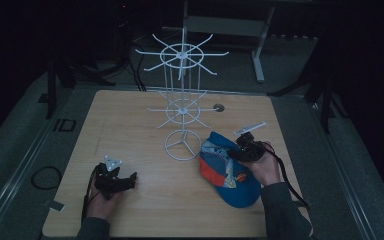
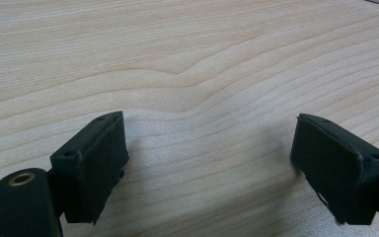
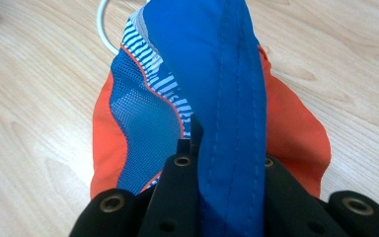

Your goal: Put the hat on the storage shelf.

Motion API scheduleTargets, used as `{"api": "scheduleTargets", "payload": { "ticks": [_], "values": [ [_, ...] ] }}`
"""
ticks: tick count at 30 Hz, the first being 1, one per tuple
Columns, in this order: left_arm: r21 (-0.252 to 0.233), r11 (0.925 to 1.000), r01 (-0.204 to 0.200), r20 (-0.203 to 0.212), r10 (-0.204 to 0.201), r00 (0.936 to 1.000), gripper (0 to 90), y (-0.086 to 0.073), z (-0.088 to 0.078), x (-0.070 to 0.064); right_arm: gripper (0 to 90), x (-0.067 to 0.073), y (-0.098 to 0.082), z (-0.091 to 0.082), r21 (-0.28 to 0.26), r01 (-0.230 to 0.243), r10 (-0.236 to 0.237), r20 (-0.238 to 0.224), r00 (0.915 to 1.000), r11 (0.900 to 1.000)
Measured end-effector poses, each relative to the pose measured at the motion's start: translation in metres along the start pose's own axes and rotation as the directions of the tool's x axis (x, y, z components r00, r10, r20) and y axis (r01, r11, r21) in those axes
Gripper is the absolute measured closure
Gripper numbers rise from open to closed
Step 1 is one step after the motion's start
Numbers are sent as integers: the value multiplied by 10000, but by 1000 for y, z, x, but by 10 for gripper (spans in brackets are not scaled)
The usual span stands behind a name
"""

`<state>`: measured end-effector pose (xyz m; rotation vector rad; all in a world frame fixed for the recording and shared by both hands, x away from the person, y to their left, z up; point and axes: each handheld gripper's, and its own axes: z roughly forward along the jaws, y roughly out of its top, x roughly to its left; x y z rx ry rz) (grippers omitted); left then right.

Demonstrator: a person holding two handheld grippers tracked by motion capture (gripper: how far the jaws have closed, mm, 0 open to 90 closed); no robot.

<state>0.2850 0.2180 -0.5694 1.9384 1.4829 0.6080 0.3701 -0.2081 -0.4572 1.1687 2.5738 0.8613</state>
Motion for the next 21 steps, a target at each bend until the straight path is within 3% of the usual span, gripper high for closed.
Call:
{"api": "scheduleTargets", "payload": {
  "ticks": [13, 21],
  "values": [
    [-16, 10000, 14, -1, -14, 10000, 146, 0, 0, 0, 878, 8, -17, -27, -812, 143, -143, 2, 9999, 9966],
    [-13, 10000, 13, 2, -13, 10000, 146, 0, 0, 0, 878, 0, -19, -45, -1465, -29, 36, 48, 10000, 9892]
  ]
}}
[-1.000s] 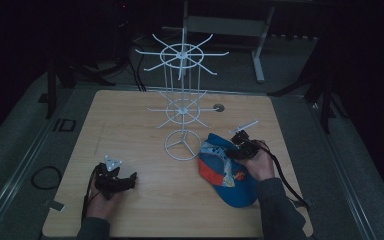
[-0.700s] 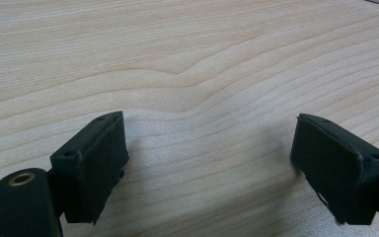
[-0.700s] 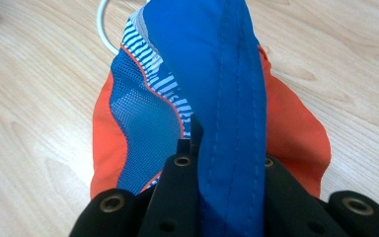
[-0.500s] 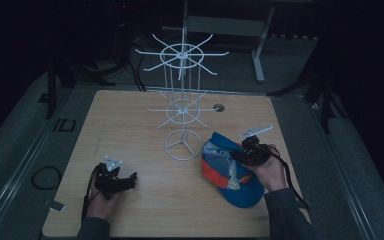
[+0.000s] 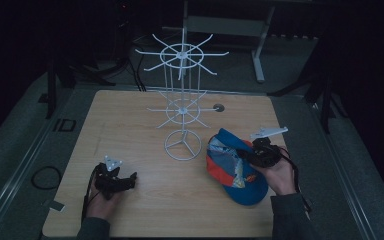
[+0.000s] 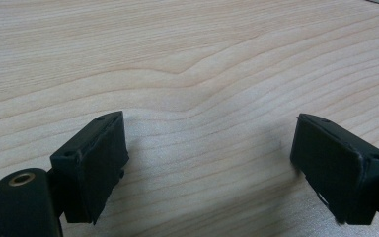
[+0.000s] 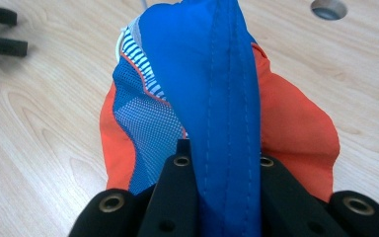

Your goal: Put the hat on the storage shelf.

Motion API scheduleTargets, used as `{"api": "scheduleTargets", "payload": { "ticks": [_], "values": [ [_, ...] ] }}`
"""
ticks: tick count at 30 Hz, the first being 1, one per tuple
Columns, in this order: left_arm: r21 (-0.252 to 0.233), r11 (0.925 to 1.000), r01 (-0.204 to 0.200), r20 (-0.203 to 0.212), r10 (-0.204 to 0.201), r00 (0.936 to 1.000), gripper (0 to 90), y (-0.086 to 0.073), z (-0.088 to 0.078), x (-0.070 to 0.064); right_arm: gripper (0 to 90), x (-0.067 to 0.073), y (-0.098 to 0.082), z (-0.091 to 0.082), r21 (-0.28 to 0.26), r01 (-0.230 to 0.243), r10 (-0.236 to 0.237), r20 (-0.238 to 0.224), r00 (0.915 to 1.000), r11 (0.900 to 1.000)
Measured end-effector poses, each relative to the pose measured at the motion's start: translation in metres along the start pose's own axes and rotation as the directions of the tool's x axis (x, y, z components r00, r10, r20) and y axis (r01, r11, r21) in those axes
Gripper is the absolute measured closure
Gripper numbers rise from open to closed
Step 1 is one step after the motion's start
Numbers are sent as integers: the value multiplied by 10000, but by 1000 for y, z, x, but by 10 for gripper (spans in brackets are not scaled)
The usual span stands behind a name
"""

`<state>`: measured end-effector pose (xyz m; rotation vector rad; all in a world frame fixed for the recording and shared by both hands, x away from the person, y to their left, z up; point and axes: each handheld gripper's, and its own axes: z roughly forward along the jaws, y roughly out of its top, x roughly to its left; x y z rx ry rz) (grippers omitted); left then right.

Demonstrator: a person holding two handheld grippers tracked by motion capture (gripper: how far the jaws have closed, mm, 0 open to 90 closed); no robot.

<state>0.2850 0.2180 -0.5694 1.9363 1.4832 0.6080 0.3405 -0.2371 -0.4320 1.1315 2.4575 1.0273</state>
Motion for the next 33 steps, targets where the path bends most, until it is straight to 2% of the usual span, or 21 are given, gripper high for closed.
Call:
{"api": "scheduleTargets", "payload": {
  "ticks": [10, 21, 33],
  "values": [
    [-2, 10000, -17, -8, 17, 10000, 146, 0, 0, 0, 878, -2, 6, -19, -745, -156, 151, -70, 9999, 9971],
    [31, 10000, -6, 4, 6, 10000, 146, 0, 0, 0, 878, 3, 14, -36, -1443, 12, -18, -39, 10000, 9895],
    [19, 10000, 0, 5, -1, 10000, 145, 0, 0, 0, 878, 5, 12, -52, -2156, -70, -31, -466, 9989, 9765]
  ]
}}
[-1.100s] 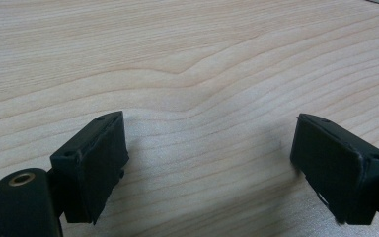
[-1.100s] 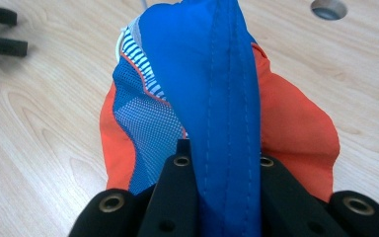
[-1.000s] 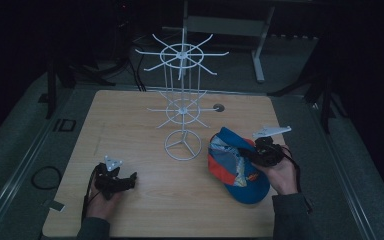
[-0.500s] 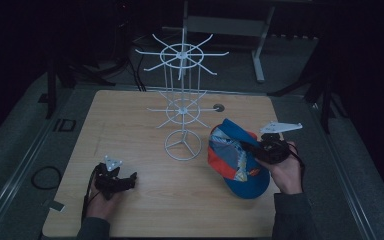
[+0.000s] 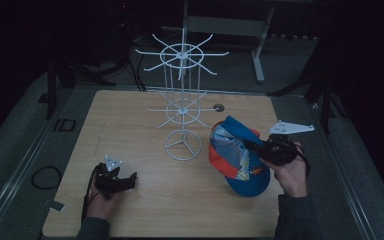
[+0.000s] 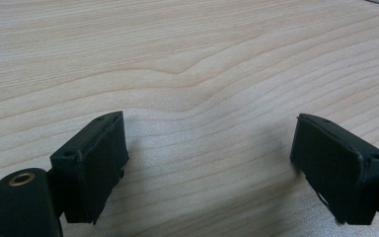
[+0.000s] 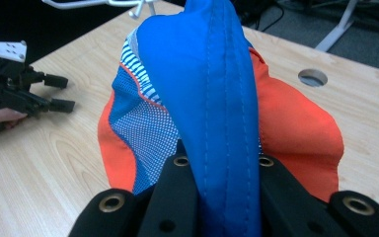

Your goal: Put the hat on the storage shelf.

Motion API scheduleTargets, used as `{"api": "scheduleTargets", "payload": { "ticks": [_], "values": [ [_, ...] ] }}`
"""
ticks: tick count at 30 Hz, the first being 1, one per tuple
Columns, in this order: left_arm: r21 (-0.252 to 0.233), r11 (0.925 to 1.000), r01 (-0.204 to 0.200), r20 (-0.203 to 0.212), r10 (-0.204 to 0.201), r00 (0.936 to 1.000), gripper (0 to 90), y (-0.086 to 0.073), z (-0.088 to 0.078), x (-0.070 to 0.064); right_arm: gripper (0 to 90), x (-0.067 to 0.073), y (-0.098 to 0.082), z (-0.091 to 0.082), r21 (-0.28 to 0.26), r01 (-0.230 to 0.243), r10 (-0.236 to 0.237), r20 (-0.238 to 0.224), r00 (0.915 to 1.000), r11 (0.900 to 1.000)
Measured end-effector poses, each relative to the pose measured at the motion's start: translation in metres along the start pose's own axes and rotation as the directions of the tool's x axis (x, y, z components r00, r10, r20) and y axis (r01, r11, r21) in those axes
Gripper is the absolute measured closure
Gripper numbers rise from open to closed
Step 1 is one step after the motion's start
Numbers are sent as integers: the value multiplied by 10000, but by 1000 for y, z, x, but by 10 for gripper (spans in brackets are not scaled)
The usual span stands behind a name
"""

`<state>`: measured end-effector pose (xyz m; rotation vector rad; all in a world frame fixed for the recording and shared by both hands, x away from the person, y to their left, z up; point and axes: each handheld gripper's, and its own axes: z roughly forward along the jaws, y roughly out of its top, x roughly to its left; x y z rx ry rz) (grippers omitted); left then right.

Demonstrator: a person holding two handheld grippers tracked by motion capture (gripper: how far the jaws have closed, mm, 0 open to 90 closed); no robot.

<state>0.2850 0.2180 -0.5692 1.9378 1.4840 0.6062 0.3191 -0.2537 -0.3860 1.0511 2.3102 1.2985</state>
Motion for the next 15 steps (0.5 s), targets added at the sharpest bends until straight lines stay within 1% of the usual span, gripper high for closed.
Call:
{"api": "scheduleTargets", "payload": {
  "ticks": [8, 13, 15],
  "values": [
    [-2, 10000, -19, -8, 19, 10000, 146, 0, 0, 0, 878, 8, 5, -9, -365, 173, -172, 14, 9999, 9992],
    [-2, 10000, -19, -9, 19, 10000, 145, 0, 0, 0, 878, 11, 5, -16, -639, 138, -146, -125, 9998, 9979],
    [-16, 10000, -15, -14, 15, 10000, 146, 0, 0, 0, 877, 12, 5, -19, -700, 146, -155, -115, 9998, 9974]
  ]
}}
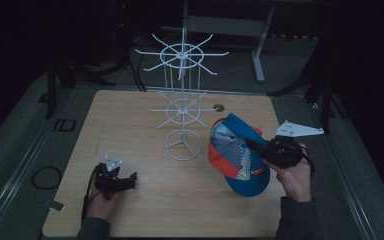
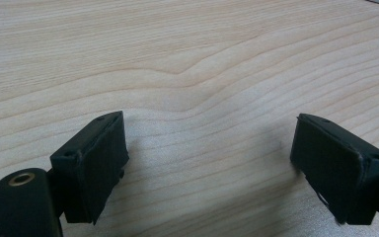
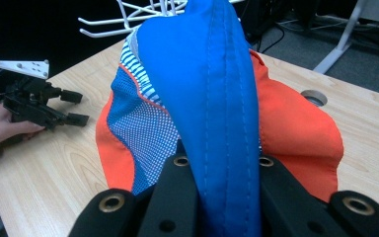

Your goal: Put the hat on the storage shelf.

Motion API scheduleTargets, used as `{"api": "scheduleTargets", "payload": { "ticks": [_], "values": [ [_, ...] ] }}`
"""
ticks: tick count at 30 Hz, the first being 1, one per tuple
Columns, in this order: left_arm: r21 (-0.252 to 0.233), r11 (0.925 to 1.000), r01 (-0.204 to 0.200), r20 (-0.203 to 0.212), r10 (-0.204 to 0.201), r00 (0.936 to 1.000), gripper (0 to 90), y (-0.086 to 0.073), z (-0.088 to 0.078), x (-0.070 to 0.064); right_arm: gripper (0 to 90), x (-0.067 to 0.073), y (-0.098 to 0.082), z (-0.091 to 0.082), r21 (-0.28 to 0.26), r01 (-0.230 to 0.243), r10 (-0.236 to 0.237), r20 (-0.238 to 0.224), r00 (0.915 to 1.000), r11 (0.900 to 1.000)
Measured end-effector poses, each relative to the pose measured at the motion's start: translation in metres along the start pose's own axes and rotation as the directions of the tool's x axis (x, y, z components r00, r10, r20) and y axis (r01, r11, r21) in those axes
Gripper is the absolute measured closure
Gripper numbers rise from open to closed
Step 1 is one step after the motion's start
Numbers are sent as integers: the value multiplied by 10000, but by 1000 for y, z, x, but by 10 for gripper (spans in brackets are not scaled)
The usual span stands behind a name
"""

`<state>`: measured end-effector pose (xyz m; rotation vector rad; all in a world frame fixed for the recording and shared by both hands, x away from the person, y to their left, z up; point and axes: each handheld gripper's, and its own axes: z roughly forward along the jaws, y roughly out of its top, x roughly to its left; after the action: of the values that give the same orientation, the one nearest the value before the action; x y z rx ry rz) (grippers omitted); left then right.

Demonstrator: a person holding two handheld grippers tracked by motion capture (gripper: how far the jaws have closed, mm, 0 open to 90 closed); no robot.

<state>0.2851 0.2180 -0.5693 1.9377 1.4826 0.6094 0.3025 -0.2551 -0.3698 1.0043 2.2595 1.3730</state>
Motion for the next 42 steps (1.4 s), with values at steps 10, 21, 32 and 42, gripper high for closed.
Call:
{"api": "scheduleTargets", "payload": {
  "ticks": [10, 21, 32, 42],
  "values": [
    [6, 10000, -4, 6, 4, 10000, 146, 0, 0, 0, 878, 10, 9, -13, -433, 286, -290, -95, 9995, 9987],
    [7, 10000, 2, 9, -2, 10000, 146, 0, 0, 0, 878, 18, 19, -18, -744, 326, -369, -571, 9977, 9967],
    [6, 10000, -4, 8, 4, 10000, 146, 0, 0, 0, 877, 24, 27, -21, -1030, 458, -522, -605, 9968, 9936],
    [5, 10000, 5, 8, -5, 10000, 146, 0, 0, 0, 877, 30, 38, -20, -1326, 560, -644, -594, 9962, 9896]
  ]
}}
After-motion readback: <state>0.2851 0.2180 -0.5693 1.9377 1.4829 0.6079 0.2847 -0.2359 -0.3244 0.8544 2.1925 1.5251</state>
